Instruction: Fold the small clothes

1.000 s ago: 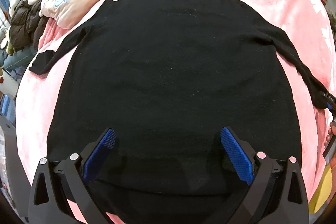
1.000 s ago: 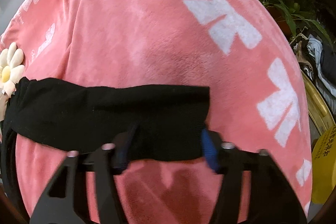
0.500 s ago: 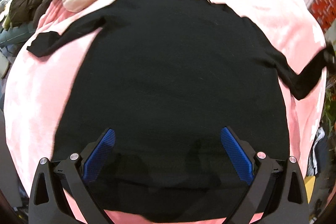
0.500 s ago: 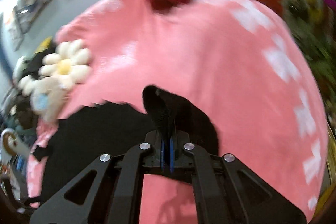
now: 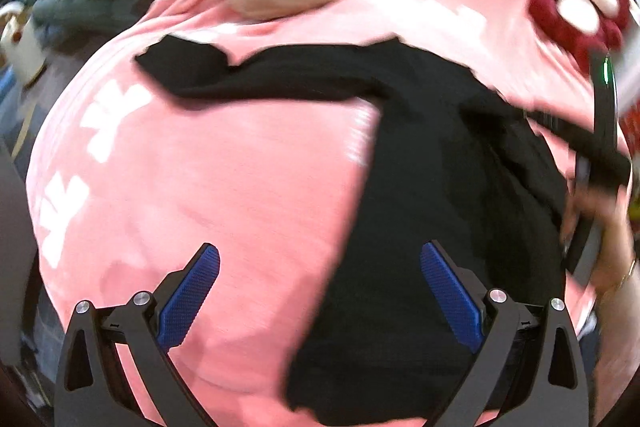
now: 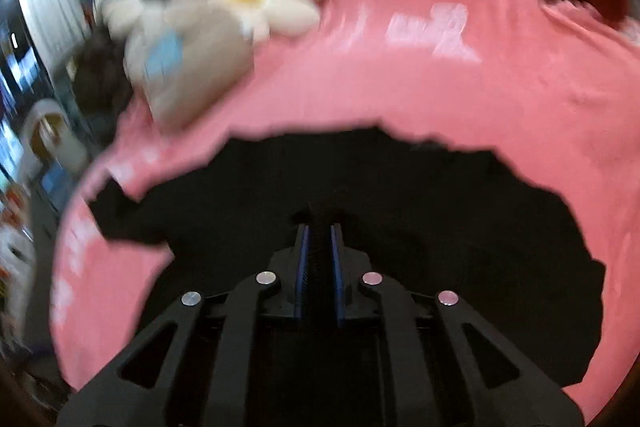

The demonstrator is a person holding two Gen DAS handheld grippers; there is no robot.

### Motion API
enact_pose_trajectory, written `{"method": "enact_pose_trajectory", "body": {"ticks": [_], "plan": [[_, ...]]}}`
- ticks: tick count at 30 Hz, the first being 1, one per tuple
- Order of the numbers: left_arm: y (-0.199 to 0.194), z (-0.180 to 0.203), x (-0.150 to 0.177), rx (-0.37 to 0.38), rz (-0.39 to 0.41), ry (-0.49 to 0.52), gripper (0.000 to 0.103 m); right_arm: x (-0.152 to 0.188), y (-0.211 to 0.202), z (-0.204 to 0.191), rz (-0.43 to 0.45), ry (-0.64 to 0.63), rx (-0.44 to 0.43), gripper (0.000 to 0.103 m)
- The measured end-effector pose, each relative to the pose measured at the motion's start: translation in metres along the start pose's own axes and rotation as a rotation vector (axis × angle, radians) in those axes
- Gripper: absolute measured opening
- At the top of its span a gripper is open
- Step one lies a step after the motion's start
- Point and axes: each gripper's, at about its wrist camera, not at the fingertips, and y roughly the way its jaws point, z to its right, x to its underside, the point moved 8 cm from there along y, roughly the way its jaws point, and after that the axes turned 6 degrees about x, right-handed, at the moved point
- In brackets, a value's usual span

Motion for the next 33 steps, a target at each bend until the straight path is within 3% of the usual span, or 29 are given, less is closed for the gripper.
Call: {"method": "enact_pose_trajectory", "body": {"ticks": [1, 3, 4, 5, 7, 12, 14, 18, 20, 22, 25, 27, 28, 29, 33], "plan": [[0.001, -0.012, -0.008, -0.001, 0.011, -0.025, 0.098, 0.006, -0.005, -0.005, 0.007, -0.016, 0.013, 0.013], [0.003, -0.046, -0.033, -0.019, 0.046, -0.079, 0.098, 0.017, -0.024, -0.011, 0.044, -0.046, 0.059, 0.038], [0.004, -0.058, -0.042, -0.027, 0.059, -0.096, 0.098, 0.023, -0.040, -0.013, 0.081, -0.072, 0.102, 0.059], [0.006, -0.071, -0.054, -0.037, 0.073, -0.118, 0.098, 0.026, -0.050, -0.013, 0.099, -0.093, 0.119, 0.062], [0.018, -0.103, -0.081, -0.054, 0.090, -0.191, 0.098, 0.040, -0.073, -0.013, 0.115, -0.129, 0.171, 0.063], [0.057, -0.161, -0.139, -0.010, 0.118, -0.404, 0.098, 0.080, -0.114, 0.007, 0.089, -0.046, 0.165, 0.070], [0.070, -0.168, -0.150, 0.001, 0.122, -0.437, 0.098, 0.097, -0.123, 0.014, 0.075, -0.012, 0.171, 0.072], [0.103, -0.193, -0.164, -0.052, 0.099, -0.542, 0.098, 0.128, -0.140, 0.027, 0.044, 0.054, 0.191, 0.077], [0.116, -0.206, -0.161, -0.023, 0.081, -0.636, 0.098, 0.142, -0.148, 0.035, 0.029, 0.097, 0.196, 0.080], [0.123, -0.220, -0.158, 0.020, 0.111, -0.747, 0.096, 0.154, -0.151, 0.041, 0.010, 0.116, 0.203, 0.081], [0.125, -0.222, -0.164, 0.070, 0.152, -0.771, 0.070, 0.169, -0.153, 0.046, -0.014, 0.129, 0.211, 0.081], [0.123, -0.211, -0.176, 0.109, 0.168, -0.709, 0.020, 0.176, -0.153, 0.050, -0.025, 0.143, 0.210, 0.081], [0.118, -0.203, -0.180, 0.113, 0.176, -0.678, 0.012, 0.179, -0.154, 0.053, -0.024, 0.152, 0.210, 0.081], [0.111, -0.192, -0.185, 0.128, 0.194, -0.648, 0.004, 0.182, -0.155, 0.056, -0.024, 0.157, 0.213, 0.081], [0.057, -0.110, -0.213, 0.233, 0.291, -0.462, 0.001, 0.189, -0.157, 0.067, -0.026, 0.183, 0.216, 0.081]]}}
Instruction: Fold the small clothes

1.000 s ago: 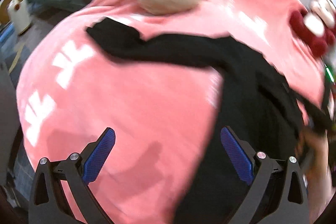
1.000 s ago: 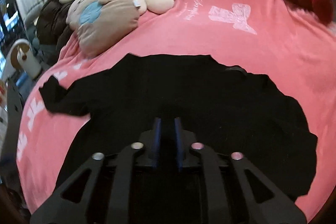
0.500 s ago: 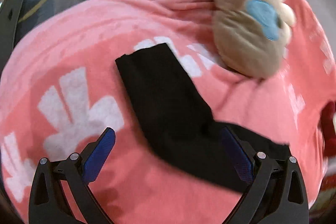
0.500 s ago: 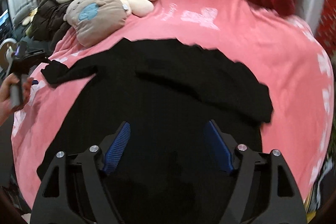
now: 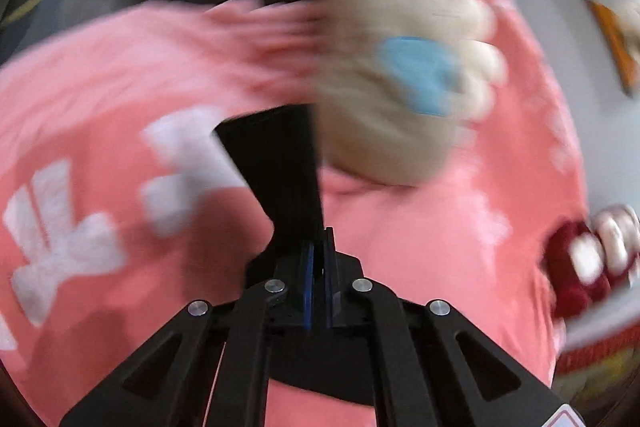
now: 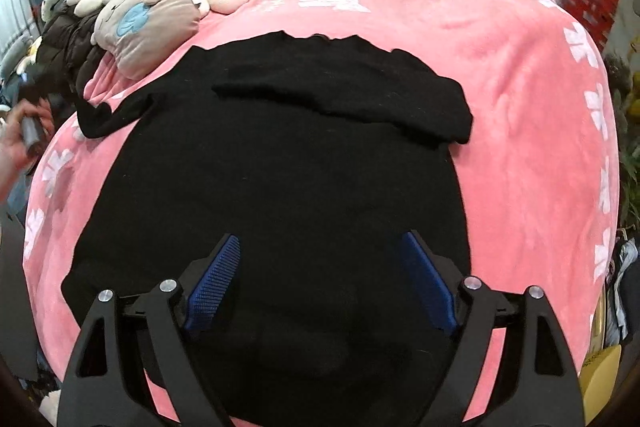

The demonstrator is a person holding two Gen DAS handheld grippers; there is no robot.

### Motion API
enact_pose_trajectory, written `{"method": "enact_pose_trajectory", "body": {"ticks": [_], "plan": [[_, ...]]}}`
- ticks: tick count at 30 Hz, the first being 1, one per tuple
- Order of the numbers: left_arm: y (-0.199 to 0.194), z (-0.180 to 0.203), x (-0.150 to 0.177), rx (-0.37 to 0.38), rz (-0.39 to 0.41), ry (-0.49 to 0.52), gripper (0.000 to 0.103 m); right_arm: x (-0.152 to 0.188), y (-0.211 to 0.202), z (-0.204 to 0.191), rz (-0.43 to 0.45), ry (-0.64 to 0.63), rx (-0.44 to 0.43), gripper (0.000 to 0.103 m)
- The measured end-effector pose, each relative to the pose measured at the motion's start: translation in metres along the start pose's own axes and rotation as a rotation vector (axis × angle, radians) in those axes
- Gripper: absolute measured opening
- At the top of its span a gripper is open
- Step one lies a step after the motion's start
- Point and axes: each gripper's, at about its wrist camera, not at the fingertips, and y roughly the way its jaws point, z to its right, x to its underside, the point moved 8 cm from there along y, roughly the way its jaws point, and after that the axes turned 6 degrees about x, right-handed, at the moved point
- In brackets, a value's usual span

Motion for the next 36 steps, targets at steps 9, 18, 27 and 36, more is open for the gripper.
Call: {"method": "enact_pose_trajectory", "body": {"ticks": [9, 18, 27, 36], "plan": [[-0.043, 0.290, 0.160, 0.385, -0.156, 0.498, 0.001, 0.011, -0.013, 0.055, 0.015, 0.134, 0.010, 0.081], [0.043, 0.310, 0.405, 0.252, -0.412, 0.658, 0.083, 0.034, -0.017, 0.130, 0.006, 0.209, 0.078, 0.082], [0.010, 0.203, 0.439, 0.098, -0.480, 0.648, 0.086, -0.017, -0.003, 0.155, 0.061, 0.204, -0.017, 0.082], [-0.039, 0.129, 0.351, -0.066, -0.353, 0.591, 0.087, -0.119, 0.106, 0.125, 0.006, 0.132, -0.066, 0.079]]}}
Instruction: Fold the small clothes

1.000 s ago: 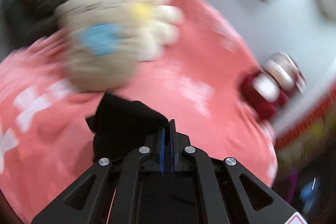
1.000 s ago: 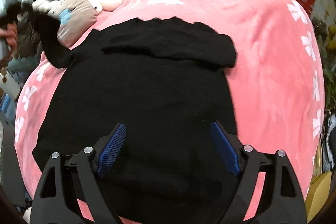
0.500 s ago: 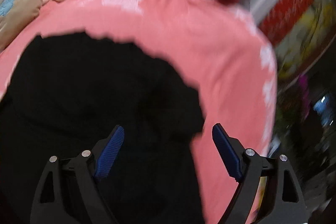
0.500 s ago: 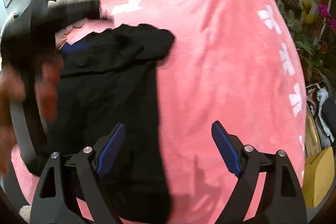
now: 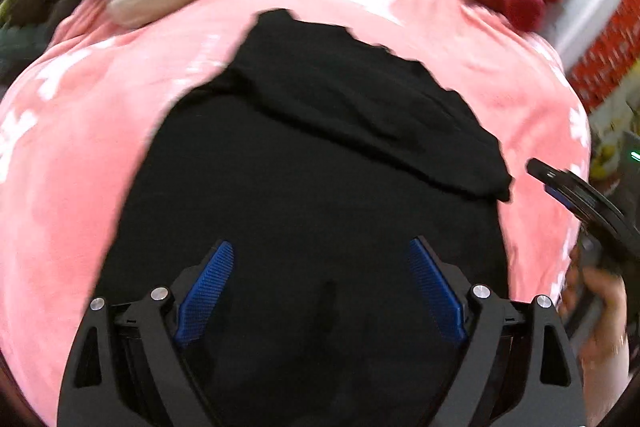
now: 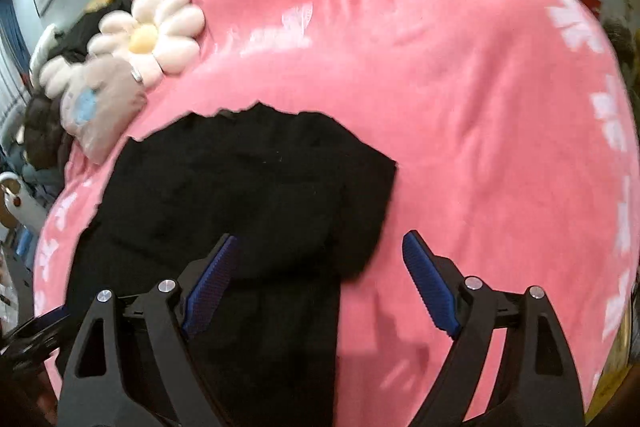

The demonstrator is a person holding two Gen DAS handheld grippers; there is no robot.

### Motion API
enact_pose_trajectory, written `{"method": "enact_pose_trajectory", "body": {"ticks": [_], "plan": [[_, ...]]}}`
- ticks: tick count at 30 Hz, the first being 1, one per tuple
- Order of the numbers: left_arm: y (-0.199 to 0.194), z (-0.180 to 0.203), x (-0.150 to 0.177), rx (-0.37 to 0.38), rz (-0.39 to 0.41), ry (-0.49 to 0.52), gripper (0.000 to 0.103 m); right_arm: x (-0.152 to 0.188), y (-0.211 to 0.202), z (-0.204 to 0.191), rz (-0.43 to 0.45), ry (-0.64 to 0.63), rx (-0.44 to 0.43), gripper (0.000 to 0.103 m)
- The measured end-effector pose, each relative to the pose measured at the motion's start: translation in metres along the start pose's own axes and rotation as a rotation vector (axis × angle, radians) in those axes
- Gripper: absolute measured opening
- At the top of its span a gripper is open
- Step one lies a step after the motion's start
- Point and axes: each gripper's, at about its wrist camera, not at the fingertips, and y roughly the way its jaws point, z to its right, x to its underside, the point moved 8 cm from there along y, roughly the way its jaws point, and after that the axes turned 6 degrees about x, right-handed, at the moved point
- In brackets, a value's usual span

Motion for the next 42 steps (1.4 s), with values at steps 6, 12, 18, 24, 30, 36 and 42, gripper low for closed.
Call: {"method": "enact_pose_trajectory", "body": {"ticks": [6, 12, 18, 24, 30, 36, 42], "plan": [[-0.001, -0.035, 0.002, -0.054, -0.004, -0.011, 0.087, 0.010, 0.044, -0.023, -0.120, -0.054, -0.005, 0.034], [0.005, -0.035, 0.004, -0.043, -0.011, 0.023, 0.087, -0.035, -0.004, -0.057, 0.043, -0.127, -0.033, 0.002], [0.008, -0.032, 0.002, -0.031, -0.009, 0.012, 0.087, -0.055, -0.010, -0.016, 0.115, -0.111, 0.117, 0.008], [0.009, -0.035, 0.003, -0.033, -0.020, -0.003, 0.087, 0.001, 0.024, 0.013, -0.036, -0.082, 0.133, 0.025], [0.010, -0.030, 0.000, -0.046, -0.018, 0.029, 0.087, -0.021, 0.021, -0.009, 0.034, -0.191, 0.159, 0.094], [0.007, -0.027, -0.002, -0.034, -0.005, 0.027, 0.087, 0.001, 0.065, -0.012, -0.130, -0.177, 0.054, 0.036], [0.010, -0.030, -0.003, -0.040, -0.011, 0.034, 0.087, -0.037, 0.012, -0.035, 0.052, -0.196, -0.024, 0.002]]}}
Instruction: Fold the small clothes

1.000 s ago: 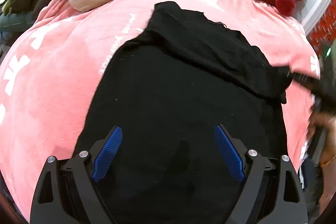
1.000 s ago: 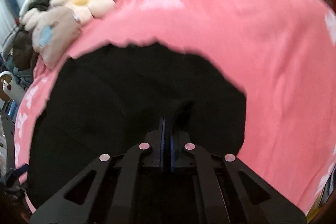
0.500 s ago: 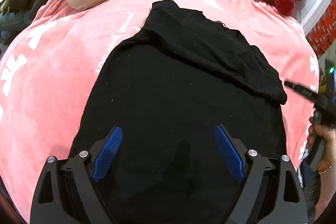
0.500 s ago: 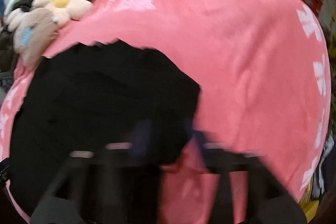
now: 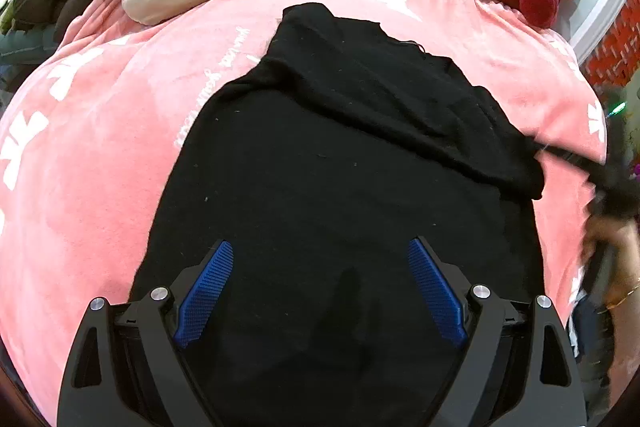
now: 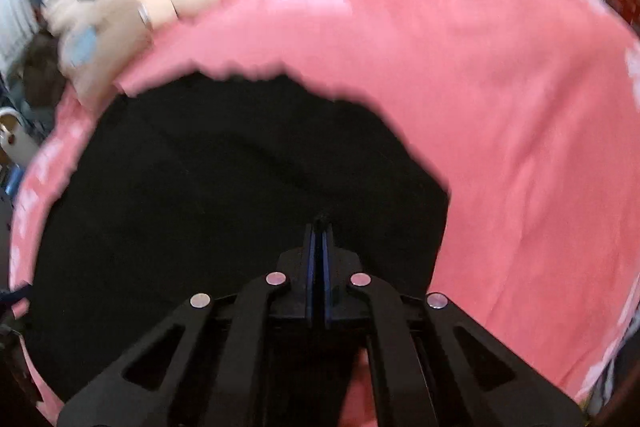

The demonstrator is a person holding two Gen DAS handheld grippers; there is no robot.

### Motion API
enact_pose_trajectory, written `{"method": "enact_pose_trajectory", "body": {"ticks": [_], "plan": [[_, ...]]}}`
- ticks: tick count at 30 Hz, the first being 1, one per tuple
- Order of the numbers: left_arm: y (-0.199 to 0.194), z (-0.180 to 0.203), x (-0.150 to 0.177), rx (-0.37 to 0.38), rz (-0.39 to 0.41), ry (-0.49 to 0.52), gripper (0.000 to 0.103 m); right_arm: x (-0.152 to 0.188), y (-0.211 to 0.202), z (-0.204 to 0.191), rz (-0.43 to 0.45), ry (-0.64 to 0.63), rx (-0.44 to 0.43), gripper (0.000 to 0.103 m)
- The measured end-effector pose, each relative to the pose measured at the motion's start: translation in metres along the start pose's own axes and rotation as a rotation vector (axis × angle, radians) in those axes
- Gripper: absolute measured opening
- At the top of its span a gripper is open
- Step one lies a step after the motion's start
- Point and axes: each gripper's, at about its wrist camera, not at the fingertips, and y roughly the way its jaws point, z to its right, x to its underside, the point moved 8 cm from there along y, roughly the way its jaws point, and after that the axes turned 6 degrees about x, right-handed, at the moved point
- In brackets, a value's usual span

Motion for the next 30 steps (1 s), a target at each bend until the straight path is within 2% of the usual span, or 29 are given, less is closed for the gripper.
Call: {"method": "enact_pose_trajectory", "body": {"ticks": [2, 4, 7, 9, 10, 11, 13, 15, 17, 20, 22, 24, 25, 26, 27, 28, 30], "plan": [[0.000, -0.002, -0.002, -0.005, 0.004, 0.002, 0.087, -0.027, -0.026, 0.008, 0.096, 0.027, 0.004, 0.002], [0.000, -0.005, -0.003, -0.011, 0.009, 0.000, 0.087, -0.040, -0.033, 0.019, 0.137, 0.038, 0.037, 0.002], [-0.001, -0.009, -0.006, -0.011, 0.014, -0.015, 0.087, -0.030, -0.007, 0.037, 0.073, 0.032, 0.102, 0.005], [-0.001, -0.010, -0.009, -0.015, 0.020, -0.020, 0.087, -0.008, 0.025, 0.051, -0.045, 0.013, 0.200, 0.035], [-0.001, -0.011, -0.010, -0.017, 0.021, -0.019, 0.087, 0.004, 0.034, 0.060, -0.081, 0.008, 0.257, 0.060], [-0.001, -0.012, -0.011, -0.020, 0.023, -0.018, 0.087, 0.014, 0.037, 0.064, -0.091, 0.004, 0.289, 0.059], [0.000, -0.014, -0.015, -0.025, 0.029, -0.020, 0.087, 0.020, 0.023, 0.060, -0.054, 0.028, 0.271, 0.059], [-0.001, -0.016, -0.018, -0.024, 0.033, -0.029, 0.087, 0.016, 0.001, 0.034, 0.008, 0.046, 0.147, 0.059], [-0.001, -0.018, -0.022, -0.031, 0.042, -0.029, 0.087, 0.006, -0.011, -0.007, 0.038, -0.021, 0.060, 0.059], [-0.003, -0.017, -0.024, -0.037, 0.048, -0.025, 0.087, -0.005, -0.011, -0.072, 0.031, -0.156, -0.017, 0.058], [-0.006, -0.016, -0.025, -0.038, 0.053, -0.028, 0.087, -0.012, -0.001, -0.100, 0.026, -0.185, -0.045, 0.058], [-0.009, -0.016, -0.026, -0.038, 0.056, -0.023, 0.087, -0.015, 0.019, -0.116, -0.010, -0.177, -0.068, 0.052], [-0.010, -0.016, -0.026, -0.042, 0.058, -0.018, 0.087, -0.016, 0.031, -0.124, -0.041, -0.173, -0.088, 0.042], [-0.011, -0.017, -0.026, -0.050, 0.058, -0.011, 0.087, -0.015, 0.040, -0.129, -0.062, -0.174, -0.096, 0.025], [-0.011, -0.018, -0.026, -0.054, 0.056, -0.007, 0.087, -0.011, 0.048, -0.134, -0.090, -0.174, -0.103, 0.015], [-0.010, -0.019, -0.026, -0.056, 0.051, -0.004, 0.087, -0.008, 0.057, -0.138, -0.118, -0.178, -0.100, 0.010], [-0.008, -0.021, -0.026, -0.060, 0.041, 0.003, 0.087, -0.006, 0.062, -0.138, -0.123, -0.190, -0.068, 0.010]]}}
